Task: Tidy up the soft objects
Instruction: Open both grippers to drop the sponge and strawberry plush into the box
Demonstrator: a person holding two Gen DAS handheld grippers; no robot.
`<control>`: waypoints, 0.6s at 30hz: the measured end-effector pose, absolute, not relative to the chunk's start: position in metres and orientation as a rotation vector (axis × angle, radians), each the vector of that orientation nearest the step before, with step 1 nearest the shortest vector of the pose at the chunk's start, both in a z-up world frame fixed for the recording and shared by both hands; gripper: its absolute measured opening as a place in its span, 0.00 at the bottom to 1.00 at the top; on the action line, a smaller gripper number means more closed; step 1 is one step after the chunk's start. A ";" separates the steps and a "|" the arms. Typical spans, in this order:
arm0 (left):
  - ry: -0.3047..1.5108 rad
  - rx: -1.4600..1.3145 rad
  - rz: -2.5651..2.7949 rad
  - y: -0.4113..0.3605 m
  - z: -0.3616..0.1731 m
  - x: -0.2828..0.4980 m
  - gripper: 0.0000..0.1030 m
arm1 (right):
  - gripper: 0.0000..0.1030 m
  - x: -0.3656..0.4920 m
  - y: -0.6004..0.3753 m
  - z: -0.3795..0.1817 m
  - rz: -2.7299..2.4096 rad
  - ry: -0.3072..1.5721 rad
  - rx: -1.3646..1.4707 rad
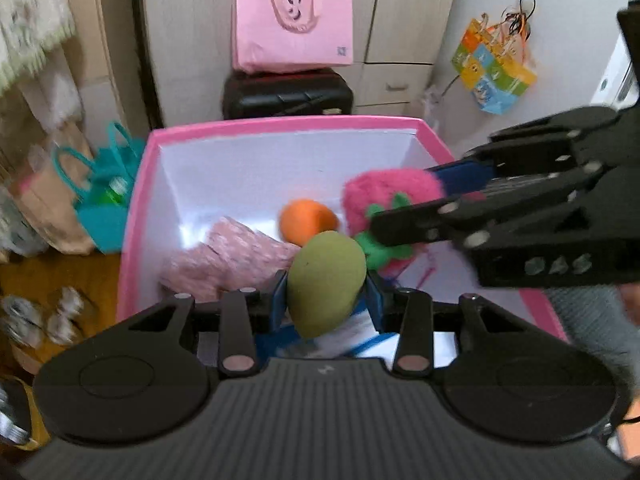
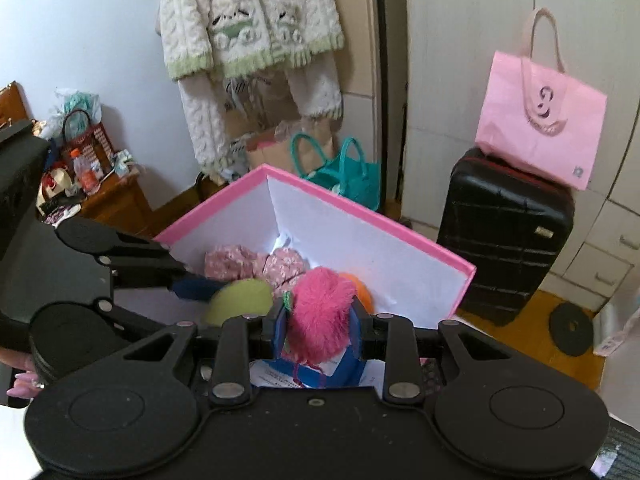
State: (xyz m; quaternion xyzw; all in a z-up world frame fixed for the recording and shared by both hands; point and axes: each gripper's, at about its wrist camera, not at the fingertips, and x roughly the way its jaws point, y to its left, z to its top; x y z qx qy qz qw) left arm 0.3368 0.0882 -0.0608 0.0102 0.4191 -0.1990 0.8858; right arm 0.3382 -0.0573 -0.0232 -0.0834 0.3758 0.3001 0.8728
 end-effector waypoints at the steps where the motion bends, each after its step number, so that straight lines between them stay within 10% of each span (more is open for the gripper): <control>1: 0.878 0.021 -0.411 0.088 -0.061 0.337 0.43 | 0.37 0.339 -0.056 -0.025 0.619 0.787 -0.180; 4: 0.857 0.037 -0.377 0.088 -0.058 0.335 0.59 | 0.46 0.342 -0.059 -0.028 0.609 0.799 -0.159; 18: 0.785 0.139 -0.429 0.082 -0.017 0.266 0.61 | 0.55 0.281 -0.093 0.012 0.618 0.653 -0.125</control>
